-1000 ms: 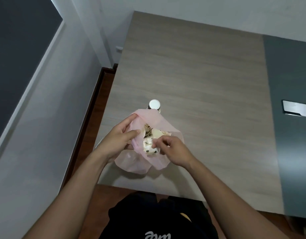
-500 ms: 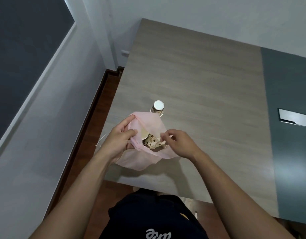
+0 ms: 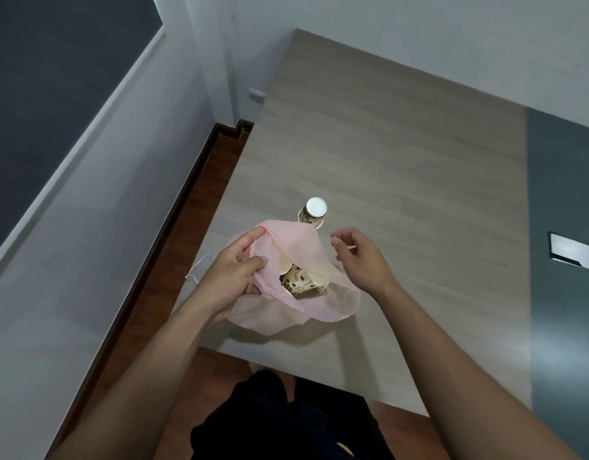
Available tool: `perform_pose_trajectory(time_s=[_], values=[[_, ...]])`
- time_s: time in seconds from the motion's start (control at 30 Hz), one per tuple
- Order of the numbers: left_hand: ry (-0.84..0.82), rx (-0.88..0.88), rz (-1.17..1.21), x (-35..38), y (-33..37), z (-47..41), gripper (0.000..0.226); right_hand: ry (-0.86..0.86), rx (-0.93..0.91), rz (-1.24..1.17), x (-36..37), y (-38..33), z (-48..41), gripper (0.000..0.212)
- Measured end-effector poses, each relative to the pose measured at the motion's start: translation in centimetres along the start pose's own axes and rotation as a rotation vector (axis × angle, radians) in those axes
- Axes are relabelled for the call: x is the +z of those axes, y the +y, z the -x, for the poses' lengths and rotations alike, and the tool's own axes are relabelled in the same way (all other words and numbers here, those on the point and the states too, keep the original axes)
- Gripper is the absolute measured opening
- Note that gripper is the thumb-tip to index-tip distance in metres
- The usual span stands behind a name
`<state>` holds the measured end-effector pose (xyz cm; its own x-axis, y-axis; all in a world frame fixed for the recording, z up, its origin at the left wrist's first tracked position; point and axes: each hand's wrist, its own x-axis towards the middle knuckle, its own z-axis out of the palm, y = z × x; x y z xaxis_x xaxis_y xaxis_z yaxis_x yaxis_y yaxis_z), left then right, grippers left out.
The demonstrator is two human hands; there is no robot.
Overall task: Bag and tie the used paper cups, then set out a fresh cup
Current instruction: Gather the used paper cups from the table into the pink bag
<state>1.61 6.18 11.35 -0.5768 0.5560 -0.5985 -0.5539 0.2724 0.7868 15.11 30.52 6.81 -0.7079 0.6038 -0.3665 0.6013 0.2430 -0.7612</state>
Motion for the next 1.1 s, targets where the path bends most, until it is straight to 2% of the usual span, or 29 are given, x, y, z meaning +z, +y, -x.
perform_pose_trajectory(time_s=[0.17, 0.3, 0.53, 0.63, 0.77, 0.87, 0.97, 1.03, 1.1], values=[[0.043, 0.015, 0.009, 0.3, 0.6, -0.3, 0.058, -0.071, -0.037, 0.176, 0.4, -1.4, -4.9, 0.04], [0.075, 0.027, 0.02, 0.7, 0.8, 0.2, 0.056, -0.154, -0.064, 0.329, 1.4, -2.0, -9.4, 0.051], [0.126, 0.053, -0.087, 0.3, -0.7, 0.9, 0.053, -0.338, -0.132, 0.576, 3.5, 0.9, -14.9, 0.078], [0.142, 0.038, -0.069, 0.2, -0.9, 1.0, 0.05, -0.28, -0.167, 0.467, 3.9, 1.5, -14.3, 0.065], [0.148, -0.003, -0.043, 0.4, -0.7, 0.8, 0.05, -0.172, -0.18, 0.453, 3.5, 3.0, -12.8, 0.049], [0.148, -0.019, -0.039, 0.7, 0.1, 0.5, 0.05, -0.168, -0.185, 0.498, 3.3, 3.6, -11.7, 0.057], [0.139, -0.009, -0.044, 0.7, 0.5, 0.2, 0.05, -0.222, -0.262, 0.538, 3.6, 3.0, -11.6, 0.075], [0.14, -0.013, -0.04, 0.8, 0.7, 0.2, 0.05, -0.297, -0.315, 0.603, 4.1, 2.7, -11.8, 0.075], [0.145, 0.003, -0.036, 1.0, 0.9, 0.3, 0.05, -0.338, -0.314, 0.606, 4.6, 2.4, -12.0, 0.066]])
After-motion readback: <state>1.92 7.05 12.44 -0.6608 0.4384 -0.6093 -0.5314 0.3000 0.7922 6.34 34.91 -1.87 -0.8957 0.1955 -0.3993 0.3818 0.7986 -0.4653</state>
